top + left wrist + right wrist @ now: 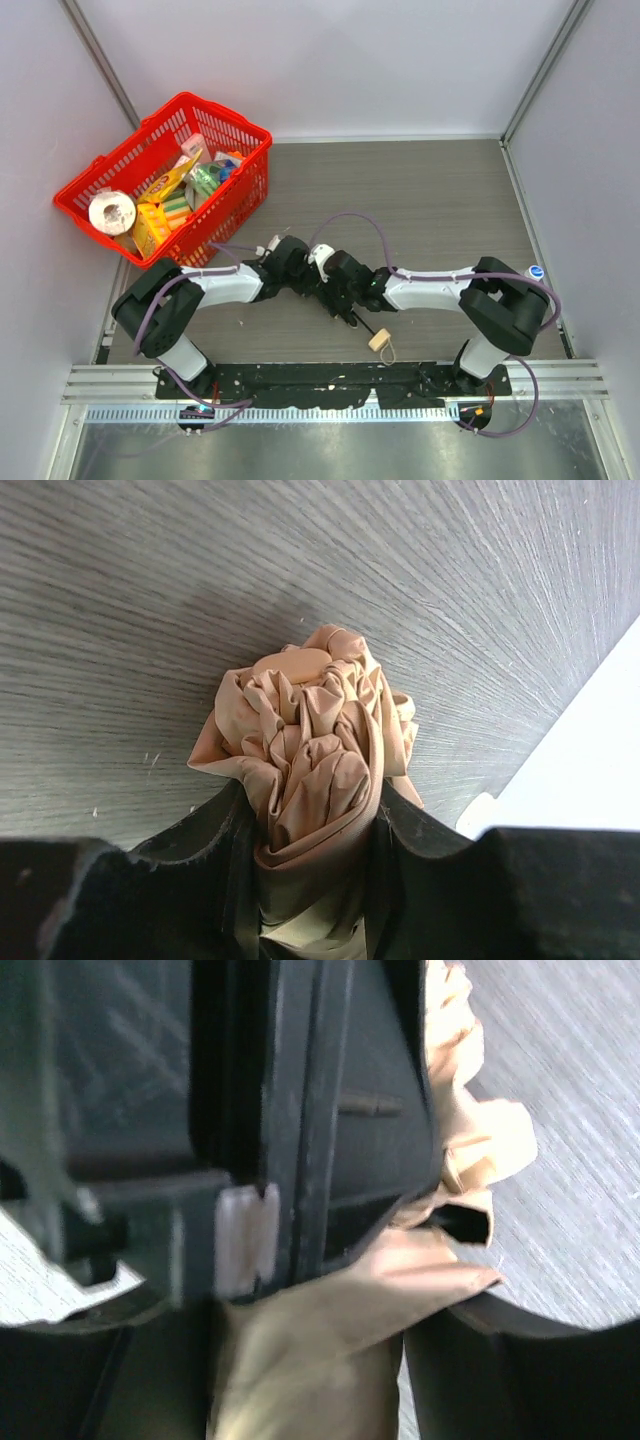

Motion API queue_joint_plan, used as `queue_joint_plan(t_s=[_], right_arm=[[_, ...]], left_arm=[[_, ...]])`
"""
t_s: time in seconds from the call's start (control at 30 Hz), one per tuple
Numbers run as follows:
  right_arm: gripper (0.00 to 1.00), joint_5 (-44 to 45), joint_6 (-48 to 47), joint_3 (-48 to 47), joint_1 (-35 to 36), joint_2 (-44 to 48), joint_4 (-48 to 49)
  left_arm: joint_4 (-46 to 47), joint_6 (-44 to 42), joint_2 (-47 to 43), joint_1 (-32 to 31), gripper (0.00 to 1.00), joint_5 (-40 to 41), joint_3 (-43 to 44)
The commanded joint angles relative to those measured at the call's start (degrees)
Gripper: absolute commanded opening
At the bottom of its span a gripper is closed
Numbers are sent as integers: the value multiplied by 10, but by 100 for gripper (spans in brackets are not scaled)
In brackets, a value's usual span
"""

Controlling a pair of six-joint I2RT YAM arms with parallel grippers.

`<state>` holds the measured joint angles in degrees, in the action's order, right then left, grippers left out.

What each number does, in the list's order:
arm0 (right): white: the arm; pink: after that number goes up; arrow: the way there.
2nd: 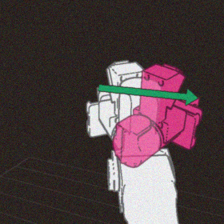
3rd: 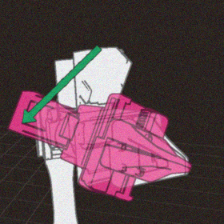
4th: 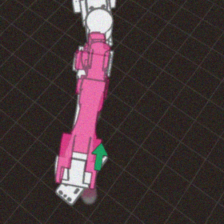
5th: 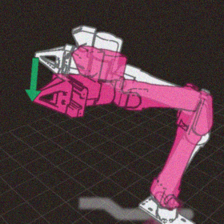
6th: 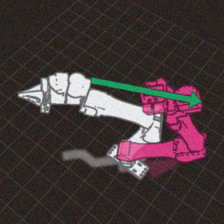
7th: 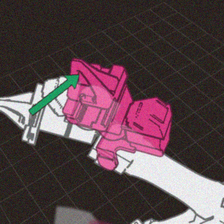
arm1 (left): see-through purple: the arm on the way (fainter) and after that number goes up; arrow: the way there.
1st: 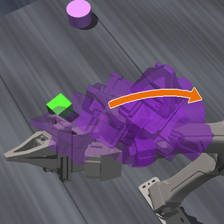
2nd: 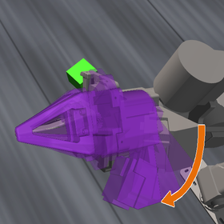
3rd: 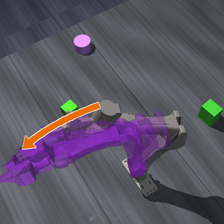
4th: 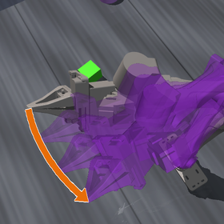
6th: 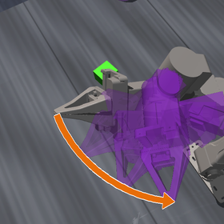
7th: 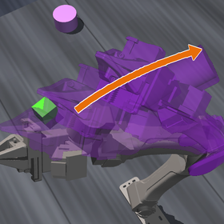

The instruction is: Put away the umbrella

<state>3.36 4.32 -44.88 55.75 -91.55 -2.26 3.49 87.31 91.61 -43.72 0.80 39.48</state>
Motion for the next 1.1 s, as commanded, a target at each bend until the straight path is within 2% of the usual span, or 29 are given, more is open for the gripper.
queue_joint_plan(t_s=[0.0, 0.03, 0.07, 0.1, 0.13, 0.17, 0.27, 0.3, 0.37, 0.4, 0.43, 0.5, 0.6, 0.77, 0.83, 0.93, 1.07], right_arm=[[54, 109, -20, -25, 16, -42, 17], [47, 111, -19, -26, 17, -51, 19], [30, 111, -12, -23, 18, -54, 18], [23, 108, -12, -21, 17, -58, 36], [9, 87, -14, -18, 16, -61, 39], [1, 76, -13, -15, 13, -61, 44], [1, -46, 8, 11, -25, -44, 78], [1, -89, 19, 15, -35, -41, 92], [1, -167, 38, 31, -67, -29, 116], [1, -193, 46, 42, -91, -22, 128], [1, -257, 70, 55, -104, -18, 157], [1, -354, 106, 66, -143, -17, 198], [1, -451, 154, 71, -184, -39, 250], [1, -533, 223, 67, -209, -84, 323], [1, -549, 245, 67, -210, -87, 348], [1, -558, 256, 66, -214, -91, 357], [1, -564, 254, 68, -217, -90, 350]], left_arm=[[-129, 11, 15, -5, 0, -39, -15], [-122, 12, 15, -6, 0, -42, -18], [-117, 14, 16, -4, 0, -46, -21], [-103, 15, 16, -3, 0, -49, -27], [-89, 12, 16, -1, 0, -50, -34], [-80, 8, 15, 0, 5, -50, -40], [-60, -23, 8, 5, 57, -37, -51], [-64, -32, 2, 4, 68, -27, -54], [-68, -52, -10, 5, 76, -13, -56], [-73, -63, -15, 4, 77, 9, -56], [-77, -72, -20, 5, 78, 19, -56], [-80, -84, -23, 4, 79, 33, -55], [-67, -87, -15, 3, 78, 33, -61], [-42, -88, 15, -2, 75, 28, -70], [-38, -92, 27, -2, 71, 29, -69], [-17, -99, 39, -2, 55, 31, -66], [29, -100, 30, -2, 21, 27, -88]])
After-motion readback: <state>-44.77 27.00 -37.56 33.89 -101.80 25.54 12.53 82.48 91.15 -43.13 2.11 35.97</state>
